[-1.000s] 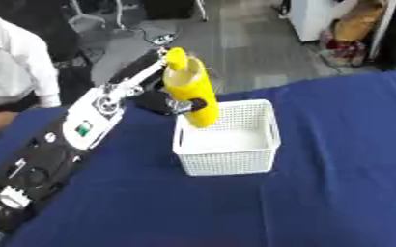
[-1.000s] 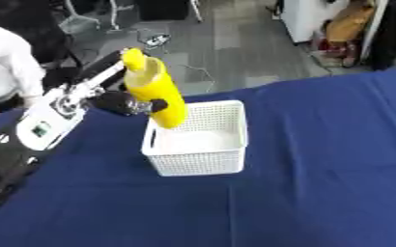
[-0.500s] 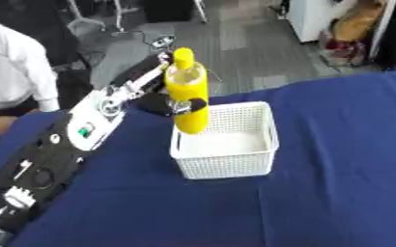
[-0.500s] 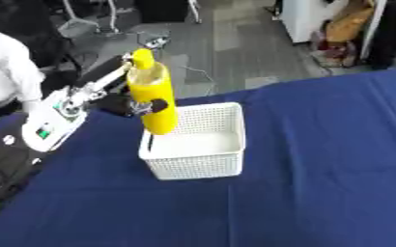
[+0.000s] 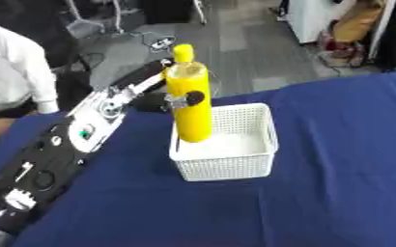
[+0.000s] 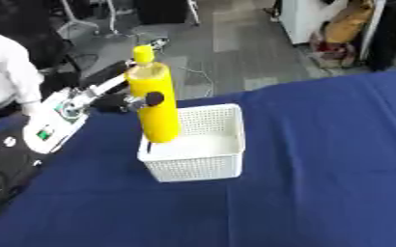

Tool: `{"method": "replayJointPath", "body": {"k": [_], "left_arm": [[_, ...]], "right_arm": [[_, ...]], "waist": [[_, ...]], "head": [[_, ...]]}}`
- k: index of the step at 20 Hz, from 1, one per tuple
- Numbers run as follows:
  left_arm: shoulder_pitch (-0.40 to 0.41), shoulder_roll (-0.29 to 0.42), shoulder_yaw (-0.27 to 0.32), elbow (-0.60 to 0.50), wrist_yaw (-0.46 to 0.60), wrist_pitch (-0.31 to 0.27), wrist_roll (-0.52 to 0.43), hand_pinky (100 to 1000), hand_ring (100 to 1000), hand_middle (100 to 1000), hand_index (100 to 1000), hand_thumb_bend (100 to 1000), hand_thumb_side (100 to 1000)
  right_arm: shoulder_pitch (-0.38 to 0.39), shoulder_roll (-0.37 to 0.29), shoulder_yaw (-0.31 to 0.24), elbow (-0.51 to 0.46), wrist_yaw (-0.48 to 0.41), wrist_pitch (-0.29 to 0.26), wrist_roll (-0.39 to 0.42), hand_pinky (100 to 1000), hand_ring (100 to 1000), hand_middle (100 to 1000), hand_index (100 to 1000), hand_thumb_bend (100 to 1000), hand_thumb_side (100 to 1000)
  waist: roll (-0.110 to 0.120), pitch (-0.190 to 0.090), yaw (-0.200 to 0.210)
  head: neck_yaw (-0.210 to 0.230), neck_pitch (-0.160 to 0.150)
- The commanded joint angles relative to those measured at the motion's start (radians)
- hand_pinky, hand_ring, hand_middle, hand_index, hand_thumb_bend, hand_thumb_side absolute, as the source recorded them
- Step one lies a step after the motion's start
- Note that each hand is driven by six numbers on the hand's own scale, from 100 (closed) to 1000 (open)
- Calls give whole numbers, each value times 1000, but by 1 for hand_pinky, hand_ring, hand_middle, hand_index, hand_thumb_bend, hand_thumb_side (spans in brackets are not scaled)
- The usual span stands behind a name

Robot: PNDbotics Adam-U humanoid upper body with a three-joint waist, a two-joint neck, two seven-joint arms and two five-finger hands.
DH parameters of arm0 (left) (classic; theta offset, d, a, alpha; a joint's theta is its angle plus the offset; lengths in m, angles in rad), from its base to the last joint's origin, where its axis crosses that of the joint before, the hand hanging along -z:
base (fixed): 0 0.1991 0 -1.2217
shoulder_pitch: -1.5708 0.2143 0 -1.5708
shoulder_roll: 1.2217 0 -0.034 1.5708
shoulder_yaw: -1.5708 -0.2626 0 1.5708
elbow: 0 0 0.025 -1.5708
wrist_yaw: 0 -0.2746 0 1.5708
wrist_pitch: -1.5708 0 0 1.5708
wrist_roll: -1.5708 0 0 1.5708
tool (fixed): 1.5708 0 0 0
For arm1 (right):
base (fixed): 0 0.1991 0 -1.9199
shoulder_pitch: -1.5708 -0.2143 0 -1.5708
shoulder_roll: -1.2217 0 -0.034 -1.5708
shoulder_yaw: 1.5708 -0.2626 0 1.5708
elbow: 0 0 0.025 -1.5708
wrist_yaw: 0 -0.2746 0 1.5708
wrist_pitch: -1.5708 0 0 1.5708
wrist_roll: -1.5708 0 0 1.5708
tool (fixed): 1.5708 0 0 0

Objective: Pick up objects on the table and place them in the box.

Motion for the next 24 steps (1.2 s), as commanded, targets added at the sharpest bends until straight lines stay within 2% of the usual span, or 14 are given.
{"method": "replayJointPath", "body": {"k": [1,6,12,13,15,16,17,19,23,24], "left_arm": [[-13,39,20,-6,4,0,-6,694,827,842,861,416,1000],[-14,41,21,-11,7,0,-1,726,842,860,875,445,1000],[-18,41,24,-12,6,-3,26,943,974,958,971,573,1000],[-20,41,25,-13,3,-5,36,963,983,964,976,541,1000],[-20,42,25,-15,-7,-10,58,991,997,976,990,587,1000],[-20,42,25,-16,-12,-12,68,998,1000,979,994,605,1000],[-19,42,25,-16,-17,-14,78,1000,1000,1000,1000,681,1000],[-18,41,26,-17,-24,-21,101,1000,1000,1000,1000,746,1000],[-12,40,22,-15,-36,-36,133,1000,1000,1000,1000,834,1000],[-11,40,21,-14,-37,-38,136,1000,1000,1000,1000,830,1000]], "right_arm": [[-21,-1,-1,-10,1,4,-2,293,377,478,637,100,954],[-22,-1,-1,-10,2,4,-3,294,377,478,637,100,954],[-22,1,-1,-10,2,6,-3,294,377,478,638,100,953],[-23,1,0,-10,2,6,-3,294,377,478,638,100,953],[-24,2,0,-10,2,7,-3,294,377,478,637,100,953],[-24,2,0,-10,2,7,-3,294,377,478,637,100,953],[-24,2,0,-10,2,7,-4,294,377,478,637,100,952],[-25,3,-1,-10,2,8,-4,294,377,477,635,100,952],[-26,3,-1,-10,2,8,-6,294,377,477,634,100,952],[-26,3,-1,-10,2,8,-6,294,377,477,634,100,952]], "waist": [[-3,-15,0],[-2,-15,1],[-2,-14,0],[-2,-14,0],[-1,-14,0],[0,-14,0],[0,-14,0],[1,-13,-1],[1,-13,-1],[1,-13,0]], "head": [[5,-16],[4,-17],[4,-18],[5,-18],[6,-19],[6,-20],[6,-20],[6,-21],[5,-21],[4,-21]]}}
